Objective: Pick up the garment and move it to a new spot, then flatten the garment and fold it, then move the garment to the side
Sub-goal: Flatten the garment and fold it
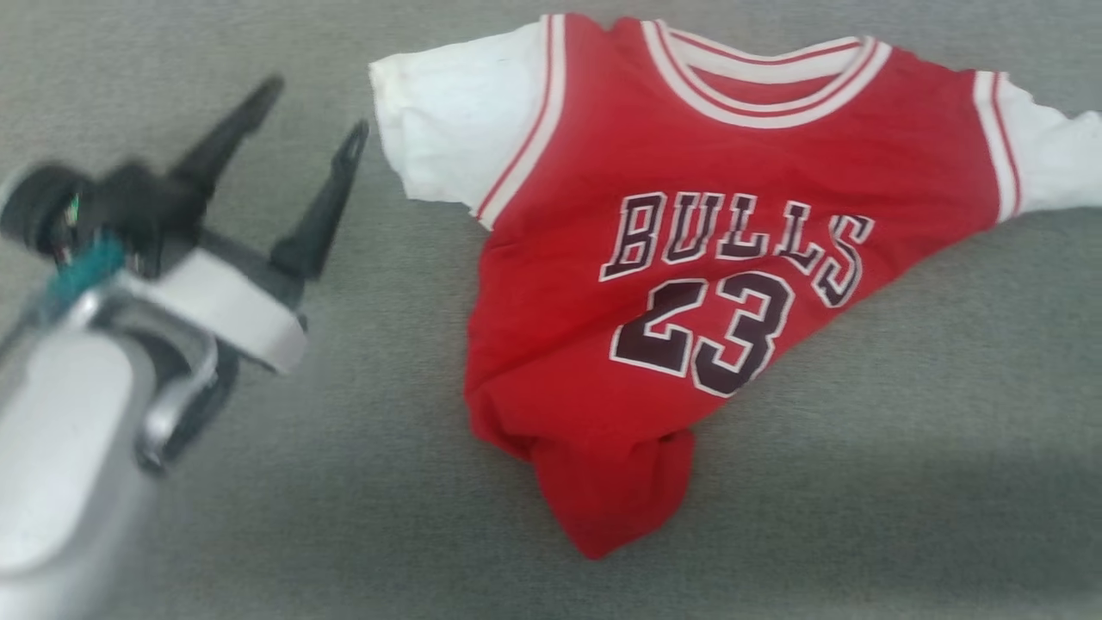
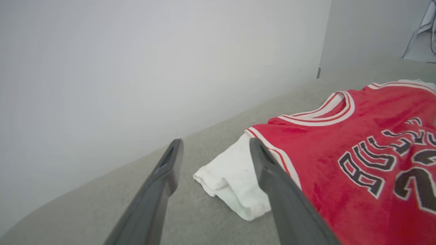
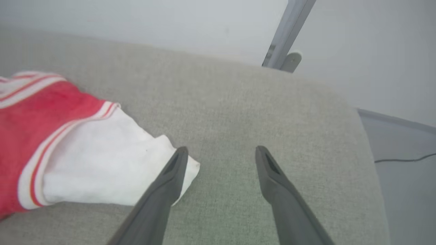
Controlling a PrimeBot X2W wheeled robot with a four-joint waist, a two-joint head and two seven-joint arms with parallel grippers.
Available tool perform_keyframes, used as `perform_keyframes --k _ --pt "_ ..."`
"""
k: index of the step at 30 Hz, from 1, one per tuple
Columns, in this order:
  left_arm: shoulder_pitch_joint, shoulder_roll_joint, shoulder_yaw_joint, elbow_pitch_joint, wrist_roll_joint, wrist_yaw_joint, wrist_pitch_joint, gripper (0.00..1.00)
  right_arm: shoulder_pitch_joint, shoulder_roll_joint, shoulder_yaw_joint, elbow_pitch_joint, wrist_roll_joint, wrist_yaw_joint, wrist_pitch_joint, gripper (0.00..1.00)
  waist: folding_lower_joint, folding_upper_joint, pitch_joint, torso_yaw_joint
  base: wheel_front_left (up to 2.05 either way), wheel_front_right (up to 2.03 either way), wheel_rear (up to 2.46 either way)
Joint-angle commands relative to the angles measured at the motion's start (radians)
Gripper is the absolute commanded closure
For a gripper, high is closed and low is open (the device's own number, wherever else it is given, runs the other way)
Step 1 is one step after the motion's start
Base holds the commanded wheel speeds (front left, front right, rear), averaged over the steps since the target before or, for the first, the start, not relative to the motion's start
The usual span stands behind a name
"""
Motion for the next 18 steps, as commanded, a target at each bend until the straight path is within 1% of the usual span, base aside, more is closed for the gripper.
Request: perform_keyframes --k 1,3,5,8,10,11,14,15,16,18 --pt "-0.048 0.021 -0.012 0.024 -0.013 -0.009 0.025 0.0 0.021 0.021 -0.017 -0.017 -0.011 -0.002 -0.045 0.0 0.0 -0.0001 0.003 -0.027 0.0 0.0 0.0" --pt "-0.119 0.033 -0.039 0.083 -0.072 -0.023 0.087 0.0 0.054 0.054 -0.041 -0.066 -0.019 -0.001 -0.119 0.0 0.0 -0.0001 0.009 -0.052 0.0 0.0 0.0" --pt "-0.201 0.069 -0.074 0.142 -0.128 -0.025 0.148 0.0 0.079 0.08 -0.069 -0.112 -0.03 -0.001 -0.175 0.0 0.0 -0.0001 0.022 -0.082 0.0 0.0 0.0" --pt "-0.31 0.136 -0.193 0.211 -0.244 -0.027 0.253 0.0 0.116 0.14 -0.092 -0.196 -0.054 -0.001 -0.226 0.0 0.0 -0.0001 0.043 -0.129 0.0 0.0 0.0" --pt "-0.376 0.178 -0.272 0.259 -0.325 -0.027 0.334 0.0 0.137 0.174 -0.093 -0.259 -0.063 -0.001 -0.229 0.0 0.0 -0.0001 0.06 -0.159 0.0 0.0 0.0" --pt "-0.409 0.185 -0.305 0.282 -0.379 -0.027 0.379 0.0 0.143 0.188 -0.098 -0.285 -0.068 -0.001 -0.227 0.0 0.0 -0.0001 0.069 -0.173 0.0 0.0 0.0" --pt "-0.514 0.229 -0.398 0.345 -0.481 -0.027 0.506 0.0 0.16 0.231 -0.098 -0.362 -0.08 -0.001 -0.206 0.0 0.0 -0.0001 0.1 -0.217 0.0 0.0 0.0" --pt "-0.548 0.241 -0.425 0.367 -0.495 -0.027 0.542 0.0 0.165 0.241 -0.103 -0.38 -0.086 -0.001 -0.201 0.0 0.0 -0.0001 0.11 -0.229 0.0 0.0 0.0" --pt "-0.548 0.241 -0.425 0.367 -0.495 -0.027 0.542 0.0 0.165 0.241 -0.103 -0.38 -0.086 -0.001 -0.201 0.0 0.0 -0.0001 0.11 -0.229 0.0 0.0 0.0" --pt "-0.608 0.256 -0.474 0.403 -0.541 -0.027 0.603 0.0 0.17 0.261 -0.109 -0.416 -0.098 -0.001 -0.189 0.0 0.0 -0.0001 0.13 -0.254 0.0 0.0 0.0"
